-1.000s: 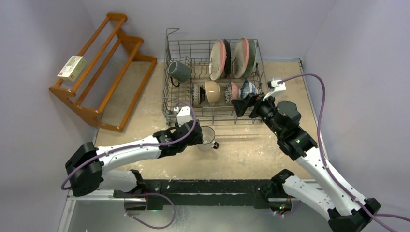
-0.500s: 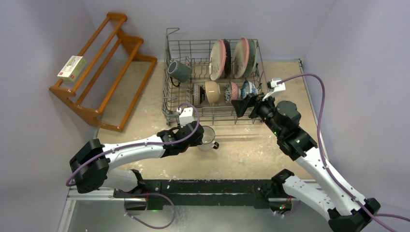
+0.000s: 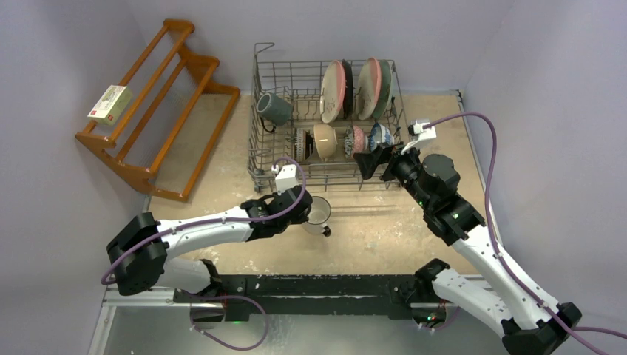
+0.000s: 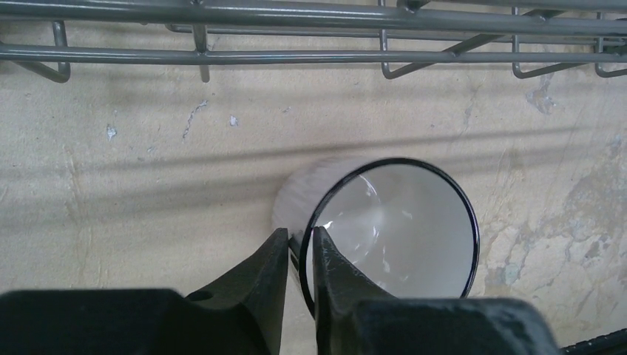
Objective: Load the mixed dishes into the dish rack
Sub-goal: Pick up the cup at the center of the board.
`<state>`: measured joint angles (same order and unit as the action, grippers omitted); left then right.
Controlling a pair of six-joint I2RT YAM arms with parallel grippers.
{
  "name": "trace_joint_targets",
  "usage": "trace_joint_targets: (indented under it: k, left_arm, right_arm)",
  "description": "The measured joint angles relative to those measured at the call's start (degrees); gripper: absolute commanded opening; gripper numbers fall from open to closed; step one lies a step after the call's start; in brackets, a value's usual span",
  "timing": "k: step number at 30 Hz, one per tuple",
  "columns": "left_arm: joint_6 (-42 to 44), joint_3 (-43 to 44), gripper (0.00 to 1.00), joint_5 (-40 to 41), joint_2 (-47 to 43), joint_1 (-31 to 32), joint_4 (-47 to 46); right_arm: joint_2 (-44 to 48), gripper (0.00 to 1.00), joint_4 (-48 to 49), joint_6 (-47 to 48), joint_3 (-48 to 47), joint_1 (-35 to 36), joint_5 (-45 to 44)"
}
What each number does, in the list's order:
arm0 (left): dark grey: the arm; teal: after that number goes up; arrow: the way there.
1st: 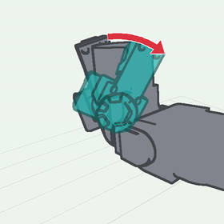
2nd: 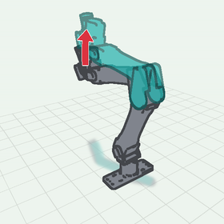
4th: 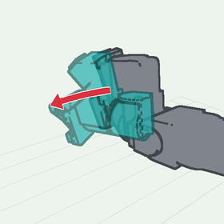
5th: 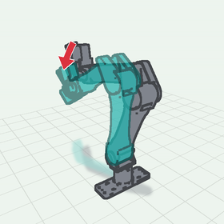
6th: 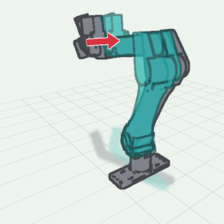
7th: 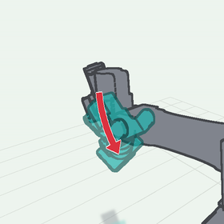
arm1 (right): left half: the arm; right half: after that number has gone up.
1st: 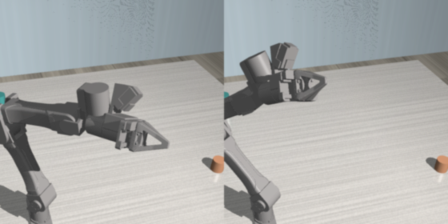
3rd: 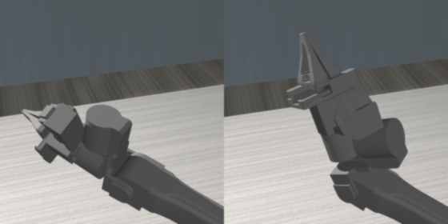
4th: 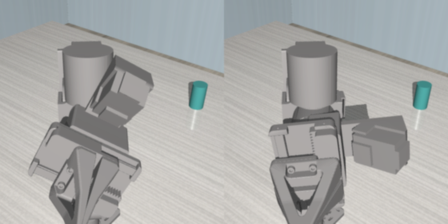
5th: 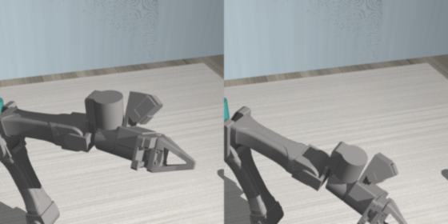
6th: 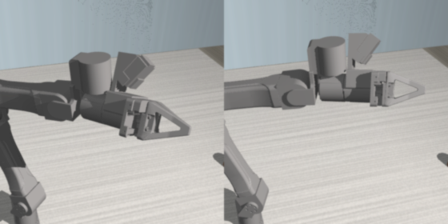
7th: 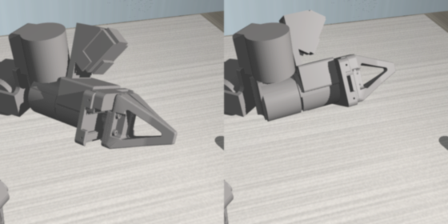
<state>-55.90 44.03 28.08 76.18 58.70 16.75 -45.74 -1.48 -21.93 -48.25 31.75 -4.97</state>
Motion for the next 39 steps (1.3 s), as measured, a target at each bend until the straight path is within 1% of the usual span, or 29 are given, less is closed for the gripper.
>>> trace_joint_targets:
  k: [4, 14, 28, 31, 39]
  left_arm:
    - [1.03, -0.02, 0.0, -0.48, 0.0, 0.07, -0.28]
    - [2.14, -1.53, 0.0, -1.29, -1.66, 0.24, -0.66]
    - [3.5, -4.5, 0.0, -8.26, -10.82, -0.28, -0.09]
    - [4.13, -4.57, 0.0, -10.75, -13.44, -1.7, -0.46]
    - [6.08, -4.59, 0.0, -16.61, -22.93, -7.82, -3.26]
  right_arm:
    - [0.0, 0.99, -0.02, 0.02, 0.0, 0.0, 0.0]
    - [0.0, 0.99, -1.57, 0.07, 0.0, 0.0, -0.02]
    - [0.44, 0.99, -2.62, -0.57, 0.02, 0.0, 0.63]
    - [1.27, 0.99, -2.23, -1.31, 0.44, 0.0, 1.64]
    - [2.43, 0.99, -0.13, -4.85, 3.8, 0.0, 5.46]
